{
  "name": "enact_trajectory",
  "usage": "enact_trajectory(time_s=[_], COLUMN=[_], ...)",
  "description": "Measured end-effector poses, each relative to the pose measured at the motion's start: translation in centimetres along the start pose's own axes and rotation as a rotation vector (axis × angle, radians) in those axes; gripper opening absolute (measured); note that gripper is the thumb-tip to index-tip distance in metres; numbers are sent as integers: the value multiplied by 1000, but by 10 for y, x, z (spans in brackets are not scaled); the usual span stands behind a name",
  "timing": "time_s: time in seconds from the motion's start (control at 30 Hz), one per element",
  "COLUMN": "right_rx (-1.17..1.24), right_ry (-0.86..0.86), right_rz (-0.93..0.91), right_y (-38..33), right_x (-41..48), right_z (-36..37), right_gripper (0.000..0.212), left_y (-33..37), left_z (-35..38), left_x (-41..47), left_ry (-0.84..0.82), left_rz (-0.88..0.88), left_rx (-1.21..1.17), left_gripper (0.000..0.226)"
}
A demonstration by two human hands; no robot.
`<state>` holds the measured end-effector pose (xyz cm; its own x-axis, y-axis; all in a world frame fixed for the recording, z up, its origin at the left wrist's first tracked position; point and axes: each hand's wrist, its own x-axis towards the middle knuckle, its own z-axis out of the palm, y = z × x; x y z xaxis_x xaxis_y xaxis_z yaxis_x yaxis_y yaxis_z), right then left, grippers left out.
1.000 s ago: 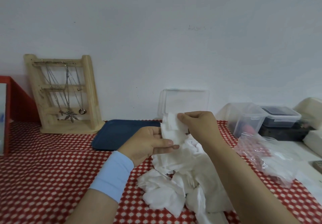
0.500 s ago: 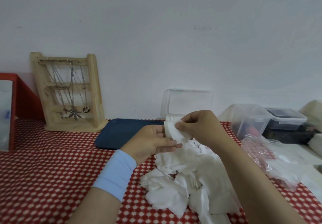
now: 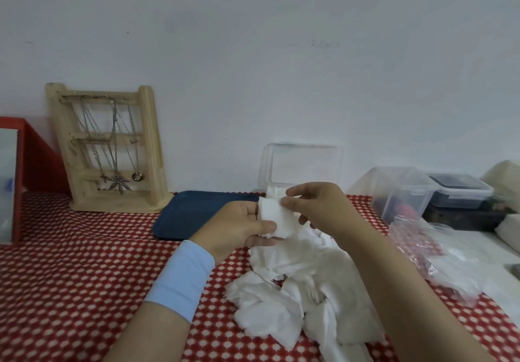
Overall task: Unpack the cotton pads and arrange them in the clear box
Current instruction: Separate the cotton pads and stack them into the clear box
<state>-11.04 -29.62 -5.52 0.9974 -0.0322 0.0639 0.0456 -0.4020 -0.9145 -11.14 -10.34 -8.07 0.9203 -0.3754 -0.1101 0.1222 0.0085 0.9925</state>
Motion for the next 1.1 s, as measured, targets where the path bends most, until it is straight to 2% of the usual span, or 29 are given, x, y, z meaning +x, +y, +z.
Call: enact_trajectory(time_s=[0.07,0.17,0.27,0.37,0.67,0.83,0.97,1.1], right_rx=[-203,-527,-739,-810,-658,-294,105,156], right_ry=[42,-154,-353,-381,-401,-213,-111,-121], right_rz=[-62,-159,-166,-179,-170,-192,-88,-48], right_y=[4,3,3,3,4,-3,-8,-11], right_x=[4,-3,-10,-9,-8,-5,-7,-10], right_z=[-1,-1,8,12,4,-10,-13,-5], right_gripper=[18,24,48,41,15,9,5,7], left_y=[-1,-3,-4,-5,-9,-7,-9,-10], left_z=[-7,-19,-24,-25,-22,-18,-10,-3], left_x=[3,6,6,7,10,10,10,9], left_ry=[97,239,261,270,350,364,302,199], left_rz=[7,2,-4,5,15,37,28,21], left_rx=[-5,-102,-183,-190,-175,-207,-243,-245], left_gripper=[32,28,22,20,19,15,19,21])
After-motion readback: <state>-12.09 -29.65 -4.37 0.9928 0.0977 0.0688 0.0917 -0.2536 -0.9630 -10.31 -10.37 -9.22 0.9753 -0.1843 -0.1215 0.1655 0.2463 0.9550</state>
